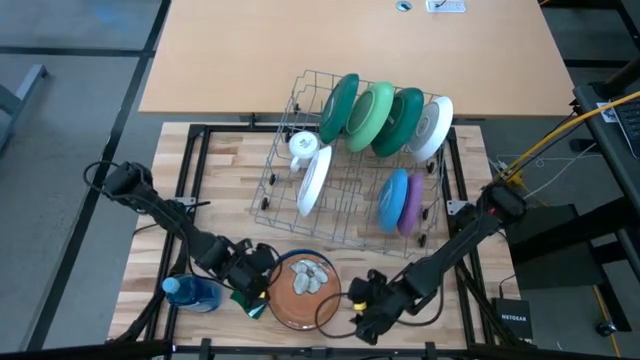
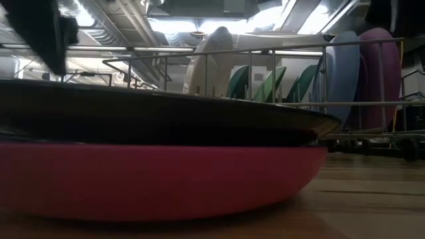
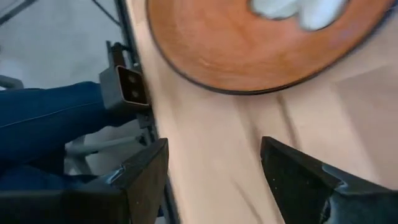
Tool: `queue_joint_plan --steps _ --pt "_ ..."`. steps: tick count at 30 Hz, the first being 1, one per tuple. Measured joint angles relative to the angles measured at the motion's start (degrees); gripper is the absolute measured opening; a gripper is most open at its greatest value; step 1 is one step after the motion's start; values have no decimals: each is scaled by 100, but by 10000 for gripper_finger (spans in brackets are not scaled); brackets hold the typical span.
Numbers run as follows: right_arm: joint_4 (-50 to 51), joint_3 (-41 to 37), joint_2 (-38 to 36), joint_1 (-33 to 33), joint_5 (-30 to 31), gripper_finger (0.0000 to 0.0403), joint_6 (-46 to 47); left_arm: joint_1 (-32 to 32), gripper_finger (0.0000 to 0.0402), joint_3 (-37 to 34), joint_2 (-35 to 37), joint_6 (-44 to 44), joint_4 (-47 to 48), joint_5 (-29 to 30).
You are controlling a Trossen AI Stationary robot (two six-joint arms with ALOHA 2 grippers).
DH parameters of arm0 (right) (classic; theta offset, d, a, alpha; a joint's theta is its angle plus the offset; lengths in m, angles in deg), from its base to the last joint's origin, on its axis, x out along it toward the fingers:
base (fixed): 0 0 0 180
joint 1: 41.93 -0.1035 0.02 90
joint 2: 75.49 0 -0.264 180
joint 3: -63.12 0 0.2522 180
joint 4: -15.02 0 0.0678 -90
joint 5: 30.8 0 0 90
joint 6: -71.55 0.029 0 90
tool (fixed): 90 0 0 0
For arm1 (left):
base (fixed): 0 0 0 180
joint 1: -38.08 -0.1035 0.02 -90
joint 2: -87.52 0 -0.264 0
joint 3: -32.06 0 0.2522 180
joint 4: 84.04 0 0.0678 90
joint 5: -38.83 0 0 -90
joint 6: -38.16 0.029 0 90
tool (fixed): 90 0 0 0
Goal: Sort dishes
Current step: Put the orange plate in the dish rack
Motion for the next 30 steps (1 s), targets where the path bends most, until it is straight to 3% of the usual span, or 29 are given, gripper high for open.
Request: queue_joint_plan --steps 7,16,30 --pt "-374 0 323 0 -87 257 162 32 141 -505 -21 -791 -303 3" --pt "-390 0 511 15 164 257 346 34 141 -918 -21 -1170 -1493 -20" --pt "-381 -2 607 15 629 257 367 32 140 -1045 -21 -1497 -1729 -32"
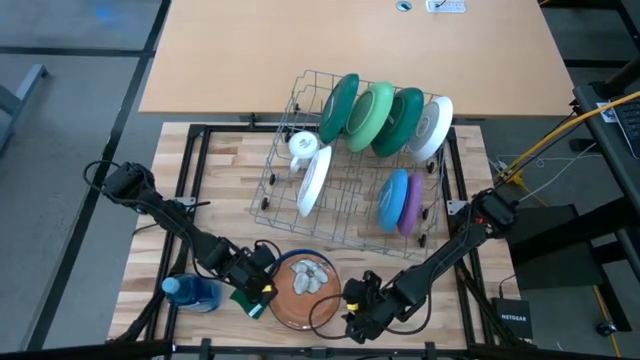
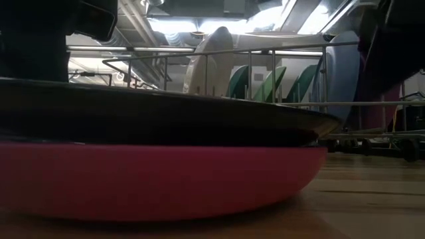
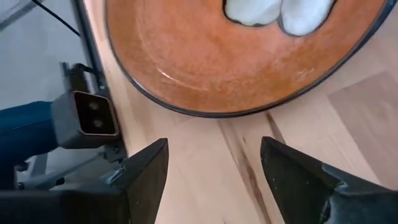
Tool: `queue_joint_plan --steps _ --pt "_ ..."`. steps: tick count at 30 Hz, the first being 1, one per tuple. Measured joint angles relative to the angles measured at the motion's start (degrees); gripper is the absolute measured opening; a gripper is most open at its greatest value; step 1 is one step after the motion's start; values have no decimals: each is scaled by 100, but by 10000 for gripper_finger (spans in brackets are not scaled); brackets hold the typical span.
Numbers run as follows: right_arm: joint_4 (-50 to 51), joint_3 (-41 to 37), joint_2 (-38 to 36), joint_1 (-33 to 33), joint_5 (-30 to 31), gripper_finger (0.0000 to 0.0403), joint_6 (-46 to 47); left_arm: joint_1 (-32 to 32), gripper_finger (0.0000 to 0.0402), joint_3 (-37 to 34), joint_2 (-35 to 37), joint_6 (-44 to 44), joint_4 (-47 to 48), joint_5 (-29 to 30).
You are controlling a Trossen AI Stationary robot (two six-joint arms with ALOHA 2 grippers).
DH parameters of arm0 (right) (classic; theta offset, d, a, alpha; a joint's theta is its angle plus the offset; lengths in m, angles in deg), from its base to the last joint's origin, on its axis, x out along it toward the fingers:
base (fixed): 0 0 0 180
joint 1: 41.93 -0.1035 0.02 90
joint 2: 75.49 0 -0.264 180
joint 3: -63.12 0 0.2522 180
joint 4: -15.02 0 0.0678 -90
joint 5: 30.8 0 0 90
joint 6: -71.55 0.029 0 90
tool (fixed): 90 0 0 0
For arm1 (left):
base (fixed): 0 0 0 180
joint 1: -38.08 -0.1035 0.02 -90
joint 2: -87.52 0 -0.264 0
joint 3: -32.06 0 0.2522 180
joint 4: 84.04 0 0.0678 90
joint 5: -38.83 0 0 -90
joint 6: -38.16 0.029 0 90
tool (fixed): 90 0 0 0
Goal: Sort dishes
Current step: Put the orange plate in the dish rack
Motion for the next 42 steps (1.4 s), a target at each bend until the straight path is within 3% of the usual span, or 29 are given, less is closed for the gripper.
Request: queue_joint_plan --steps 15,25,36,42 --pt "-24 -2 546 0 153 257 0 -28 140 9 -549 -207 -751 -62" --pt "-118 -2 647 66 227 257 -7 -171 139 2 -597 150 -914 -87" --pt "-131 -2 647 73 48 257 -13 -222 51 -7 -601 123 -1006 -22" --pt "-104 -4 647 146 -313 257 133 -219 47 -9 -601 102 -1241 -27"
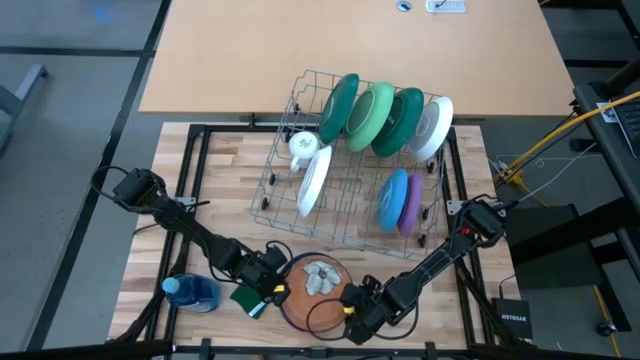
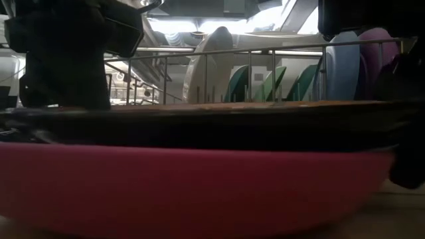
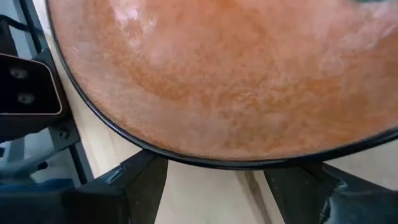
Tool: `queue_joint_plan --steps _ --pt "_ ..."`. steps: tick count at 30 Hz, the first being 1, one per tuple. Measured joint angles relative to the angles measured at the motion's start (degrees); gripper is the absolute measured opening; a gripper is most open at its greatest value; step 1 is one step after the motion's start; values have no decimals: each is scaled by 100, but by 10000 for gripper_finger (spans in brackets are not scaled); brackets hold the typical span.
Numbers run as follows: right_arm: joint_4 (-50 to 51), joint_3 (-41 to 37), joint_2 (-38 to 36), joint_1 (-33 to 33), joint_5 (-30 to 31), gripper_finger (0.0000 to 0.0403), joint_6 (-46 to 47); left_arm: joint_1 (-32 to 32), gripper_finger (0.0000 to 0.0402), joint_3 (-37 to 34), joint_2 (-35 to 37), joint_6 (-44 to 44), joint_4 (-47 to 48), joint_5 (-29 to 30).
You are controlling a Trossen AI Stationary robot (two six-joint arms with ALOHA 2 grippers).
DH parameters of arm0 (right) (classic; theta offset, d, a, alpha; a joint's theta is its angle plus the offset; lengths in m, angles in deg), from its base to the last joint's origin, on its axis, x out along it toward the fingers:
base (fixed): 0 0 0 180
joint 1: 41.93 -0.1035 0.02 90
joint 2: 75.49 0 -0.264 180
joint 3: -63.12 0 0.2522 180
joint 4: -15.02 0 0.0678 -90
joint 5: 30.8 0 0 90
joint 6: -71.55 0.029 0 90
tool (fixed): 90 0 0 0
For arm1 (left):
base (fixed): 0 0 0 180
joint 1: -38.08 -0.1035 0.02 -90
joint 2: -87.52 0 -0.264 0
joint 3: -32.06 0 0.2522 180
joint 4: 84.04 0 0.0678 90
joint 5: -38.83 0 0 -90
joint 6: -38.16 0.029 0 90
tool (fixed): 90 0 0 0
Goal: Sort dishes
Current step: Put the orange plate in the dish rack
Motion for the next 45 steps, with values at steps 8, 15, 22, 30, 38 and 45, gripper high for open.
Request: queue_joint_plan --steps 8,15,22,30,38,45 --pt "7 0 0 101 -382 257 162 9 55 -2 0 292 -128 -97" --pt "-6 0 0 190 -548 257 194 9 63 -2 0 486 -117 -282" --pt "-6 0 0 237 -601 257 173 20 111 -1 -16 652 -122 -336" --pt "-36 0 -5 237 -601 257 164 -69 147 15 -134 60 -277 -310" --pt "-12 0 -8 239 -501 257 156 -194 127 0 -208 232 -744 -286" --pt "41 -7 -8 241 -554 257 166 -227 65 3 -178 309 -792 -276"
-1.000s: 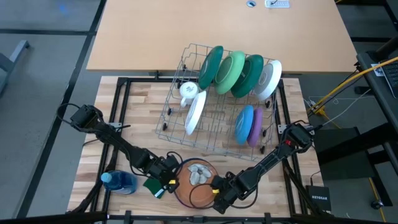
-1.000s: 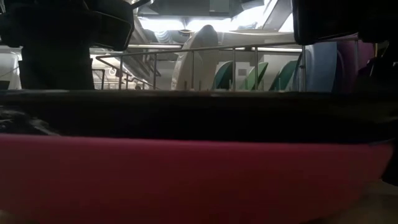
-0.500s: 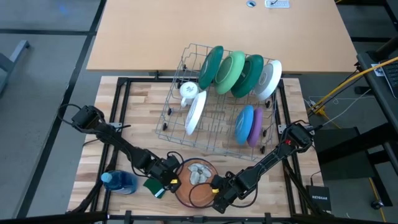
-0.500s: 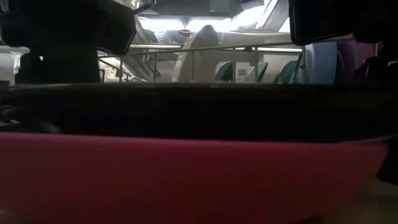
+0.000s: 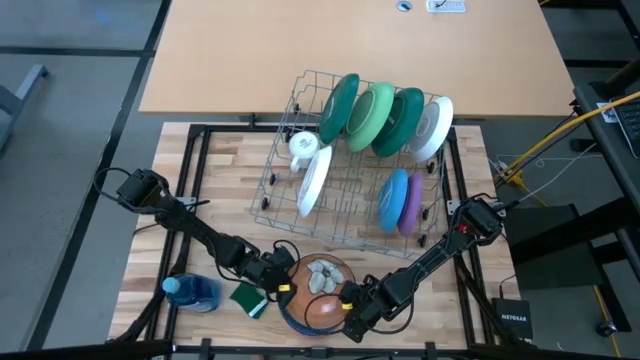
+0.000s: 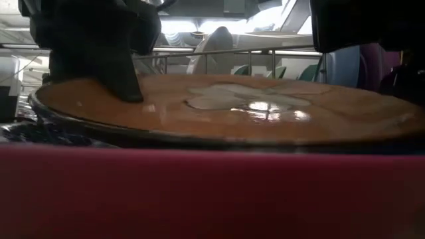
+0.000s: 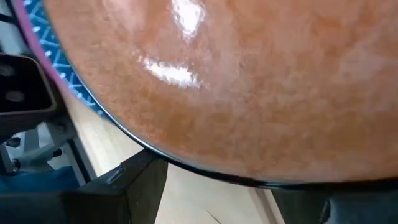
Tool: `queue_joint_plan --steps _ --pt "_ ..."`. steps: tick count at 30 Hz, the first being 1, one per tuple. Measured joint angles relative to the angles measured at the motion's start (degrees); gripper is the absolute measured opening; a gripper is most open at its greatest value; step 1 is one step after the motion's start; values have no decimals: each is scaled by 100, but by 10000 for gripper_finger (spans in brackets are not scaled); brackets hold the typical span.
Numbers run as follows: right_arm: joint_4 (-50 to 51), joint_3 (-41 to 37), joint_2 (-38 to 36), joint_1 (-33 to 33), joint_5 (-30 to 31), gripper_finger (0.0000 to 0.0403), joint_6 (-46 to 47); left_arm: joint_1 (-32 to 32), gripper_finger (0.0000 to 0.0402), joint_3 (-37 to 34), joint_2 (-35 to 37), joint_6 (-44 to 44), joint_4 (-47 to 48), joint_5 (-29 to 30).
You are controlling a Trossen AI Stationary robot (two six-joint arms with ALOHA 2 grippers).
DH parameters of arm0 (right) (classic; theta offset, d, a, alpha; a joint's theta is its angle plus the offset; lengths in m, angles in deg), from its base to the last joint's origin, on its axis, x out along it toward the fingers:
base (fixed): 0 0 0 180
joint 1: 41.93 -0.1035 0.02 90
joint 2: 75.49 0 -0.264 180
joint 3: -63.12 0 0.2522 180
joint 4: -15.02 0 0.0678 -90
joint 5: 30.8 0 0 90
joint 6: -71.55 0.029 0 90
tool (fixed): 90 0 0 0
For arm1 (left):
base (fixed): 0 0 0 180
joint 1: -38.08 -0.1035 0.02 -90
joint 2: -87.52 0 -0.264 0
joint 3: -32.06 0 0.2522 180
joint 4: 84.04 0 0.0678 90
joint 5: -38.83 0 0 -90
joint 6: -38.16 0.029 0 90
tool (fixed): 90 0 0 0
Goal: Sort dishes
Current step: Put the orange plate in the dish rack
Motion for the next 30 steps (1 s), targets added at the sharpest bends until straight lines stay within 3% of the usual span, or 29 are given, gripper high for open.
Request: queue_joint_plan --steps 7,14,30 --pt "144 11 -3 -3 -348 257 110 9 10 30 65 -29 -70 -52" --pt "196 22 -121 -148 -314 257 188 9 8 32 152 292 -42 107" --pt "646 20 -1252 -453 277 257 755 13 1 8 929 1266 128 964"
